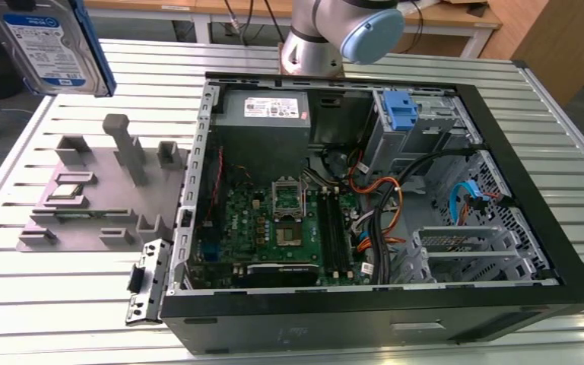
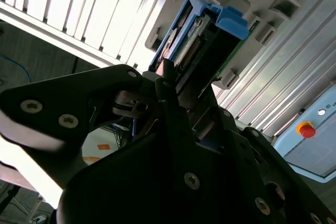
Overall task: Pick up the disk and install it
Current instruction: 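Pick up the disk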
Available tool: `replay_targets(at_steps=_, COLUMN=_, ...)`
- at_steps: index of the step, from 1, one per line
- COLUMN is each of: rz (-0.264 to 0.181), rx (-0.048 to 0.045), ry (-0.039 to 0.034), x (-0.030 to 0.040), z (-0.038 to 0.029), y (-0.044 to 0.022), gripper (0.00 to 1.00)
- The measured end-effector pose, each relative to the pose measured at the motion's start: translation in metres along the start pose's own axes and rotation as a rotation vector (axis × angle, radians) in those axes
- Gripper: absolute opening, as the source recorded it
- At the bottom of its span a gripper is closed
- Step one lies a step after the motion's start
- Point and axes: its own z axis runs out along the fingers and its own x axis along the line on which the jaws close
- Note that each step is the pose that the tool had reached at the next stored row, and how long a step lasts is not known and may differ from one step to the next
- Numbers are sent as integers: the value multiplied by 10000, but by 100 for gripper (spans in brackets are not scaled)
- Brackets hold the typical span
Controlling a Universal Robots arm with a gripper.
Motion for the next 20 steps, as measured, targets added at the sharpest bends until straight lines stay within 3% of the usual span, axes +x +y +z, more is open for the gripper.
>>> replay_targets(at_steps=13, rz=0, rx=-1, ry=0, x=-6, z=-139, y=5, gripper=35)
replay_targets(at_steps=20, rz=0, rx=0, ry=0, x=-7, z=-153, y=5, gripper=35)
